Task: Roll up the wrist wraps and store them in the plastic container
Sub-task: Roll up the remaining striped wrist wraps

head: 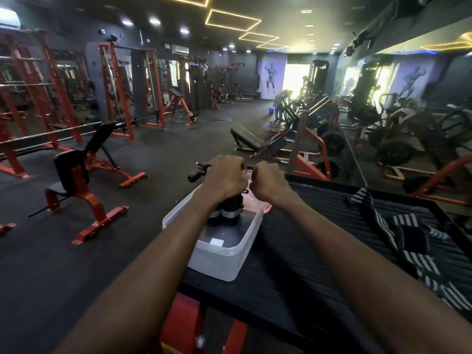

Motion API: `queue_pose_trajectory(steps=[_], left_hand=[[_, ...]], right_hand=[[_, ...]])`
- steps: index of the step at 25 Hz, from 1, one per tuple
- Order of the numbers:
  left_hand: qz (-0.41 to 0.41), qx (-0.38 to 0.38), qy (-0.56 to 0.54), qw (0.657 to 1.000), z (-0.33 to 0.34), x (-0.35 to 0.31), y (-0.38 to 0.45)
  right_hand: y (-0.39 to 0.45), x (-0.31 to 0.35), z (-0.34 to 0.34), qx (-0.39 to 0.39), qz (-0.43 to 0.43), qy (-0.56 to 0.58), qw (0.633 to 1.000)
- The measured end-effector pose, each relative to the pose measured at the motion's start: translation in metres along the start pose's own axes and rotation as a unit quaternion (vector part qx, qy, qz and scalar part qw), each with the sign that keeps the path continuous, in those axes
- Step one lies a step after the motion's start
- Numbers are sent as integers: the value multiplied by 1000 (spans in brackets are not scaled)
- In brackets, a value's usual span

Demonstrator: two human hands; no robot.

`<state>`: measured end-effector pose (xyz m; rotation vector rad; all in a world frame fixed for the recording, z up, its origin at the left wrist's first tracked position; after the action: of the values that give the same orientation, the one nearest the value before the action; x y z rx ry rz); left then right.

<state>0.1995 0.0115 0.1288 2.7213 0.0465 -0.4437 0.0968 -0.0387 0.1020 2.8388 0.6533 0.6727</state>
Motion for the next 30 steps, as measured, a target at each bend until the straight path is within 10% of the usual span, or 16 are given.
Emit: queue_pose_trajectory(steps=[21, 30], left_hand=[[139, 282, -162, 935, 204, -215, -29], [140, 296, -200, 923, 218, -231, -27]], right_hand=[[-171, -319, -76, -67, 439, -16, 896], [-186, -358, -80, -101, 453, 62, 884]])
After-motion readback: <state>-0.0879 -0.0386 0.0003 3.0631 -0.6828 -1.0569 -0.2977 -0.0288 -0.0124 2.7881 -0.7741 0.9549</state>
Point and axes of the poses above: each hand's wrist, its own y-axis towards the middle knuckle, its own z-axis out of the palm, x = y × z, the point moved 7 cm from there along y, towards the middle knuckle, and after that the axes turned 3 degrees about x, right-handed, at the moved point
